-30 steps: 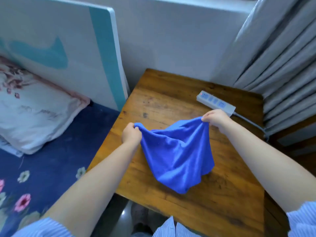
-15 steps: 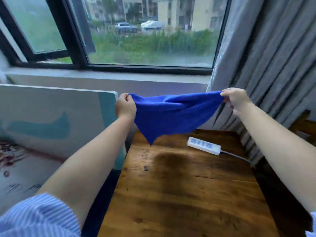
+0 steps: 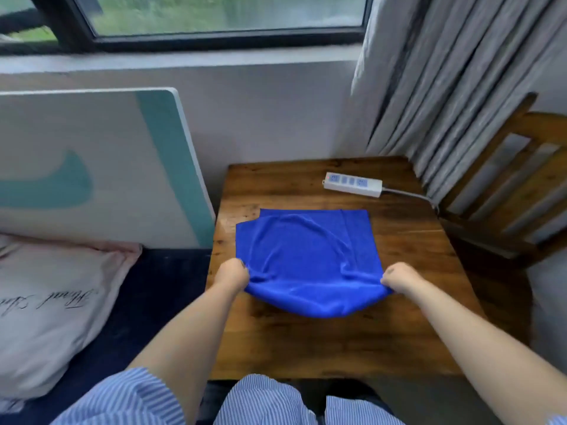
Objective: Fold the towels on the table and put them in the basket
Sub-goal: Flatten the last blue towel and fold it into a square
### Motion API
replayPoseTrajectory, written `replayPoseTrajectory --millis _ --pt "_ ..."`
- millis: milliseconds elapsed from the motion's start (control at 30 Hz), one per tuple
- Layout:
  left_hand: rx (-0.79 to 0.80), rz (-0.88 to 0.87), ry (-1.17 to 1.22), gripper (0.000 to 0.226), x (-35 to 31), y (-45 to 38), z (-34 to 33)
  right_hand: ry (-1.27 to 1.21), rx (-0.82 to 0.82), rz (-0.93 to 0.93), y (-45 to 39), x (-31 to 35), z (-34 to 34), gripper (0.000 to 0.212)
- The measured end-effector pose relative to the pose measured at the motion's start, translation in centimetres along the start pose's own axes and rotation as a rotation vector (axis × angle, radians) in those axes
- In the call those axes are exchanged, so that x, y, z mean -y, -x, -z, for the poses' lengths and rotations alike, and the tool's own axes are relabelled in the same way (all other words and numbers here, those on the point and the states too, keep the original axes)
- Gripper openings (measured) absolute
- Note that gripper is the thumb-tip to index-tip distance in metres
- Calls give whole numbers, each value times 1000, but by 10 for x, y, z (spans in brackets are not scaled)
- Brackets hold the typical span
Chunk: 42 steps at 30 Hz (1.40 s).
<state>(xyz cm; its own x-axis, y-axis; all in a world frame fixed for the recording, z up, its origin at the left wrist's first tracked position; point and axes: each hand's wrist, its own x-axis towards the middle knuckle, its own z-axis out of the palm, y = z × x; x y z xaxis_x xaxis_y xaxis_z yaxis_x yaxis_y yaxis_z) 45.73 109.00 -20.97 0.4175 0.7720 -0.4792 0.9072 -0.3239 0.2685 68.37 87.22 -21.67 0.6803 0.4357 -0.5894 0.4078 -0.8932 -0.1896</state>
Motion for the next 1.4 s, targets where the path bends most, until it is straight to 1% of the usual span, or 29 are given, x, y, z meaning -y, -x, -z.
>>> replayPoseTrajectory --millis 67,133,200,267,333,367,433,533,633,733,800,867,900,1000,1067,1133,1167,1233,1300,1400 --pt "98 26 -90 25 17 7 -26 60 91 -47 8 -19 -34 29" --pt "227 37 -195 23 32 13 -45 97 188 -107 16 -36 -59 21" --pt "350 58 -267 21 46 17 -58 89 232 -155 23 -51 -75 24" --pt "424 94 -281 19 56 16 -69 120 224 -176 28 -60 -83 21" --pt "461 105 -296 20 58 13 -69 108 178 -189 26 -61 -82 30" --pt "466 99 -306 18 58 10 -69 95 169 -189 24 -58 -79 30" --pt "409 86 -307 20 51 -2 -64 98 138 -149 15 -46 -68 29" --pt "325 97 -290 15 35 -21 -52 82 60 -53 -7 -19 -49 25" --pt "247 87 -278 26 13 -43 -41 63 8 32 -33 9 -33 20" --pt "208 59 -279 28 -9 -73 -33 70 -30 96 -69 36 -17 23" --pt "198 49 -282 25 -18 -89 -29 73 -39 124 -92 51 -9 23" --pt "193 52 -273 15 -27 -103 -25 78 -40 137 -111 61 -3 24" --pt "183 66 -271 14 -34 -116 -22 71 -43 141 -129 67 1 26" --pt "141 143 -273 33 -47 -139 -16 70 -63 169 -158 80 7 31" --pt "112 193 -269 43 -51 -160 -17 93 -42 185 -178 85 9 38" --pt "99 209 -282 46 -51 -177 -22 128 -33 203 -193 90 8 43" --pt "90 200 -297 45 -49 -183 -23 149 -55 217 -197 91 8 44" --pt "60 179 -317 45 -46 -199 -26 191 -113 245 -213 90 7 40" --pt "20 141 -339 42 -38 -204 -25 196 -162 285 -218 87 5 30" --pt "11 99 -370 31 -28 -210 -25 80 -250 377 -220 74 1 14"
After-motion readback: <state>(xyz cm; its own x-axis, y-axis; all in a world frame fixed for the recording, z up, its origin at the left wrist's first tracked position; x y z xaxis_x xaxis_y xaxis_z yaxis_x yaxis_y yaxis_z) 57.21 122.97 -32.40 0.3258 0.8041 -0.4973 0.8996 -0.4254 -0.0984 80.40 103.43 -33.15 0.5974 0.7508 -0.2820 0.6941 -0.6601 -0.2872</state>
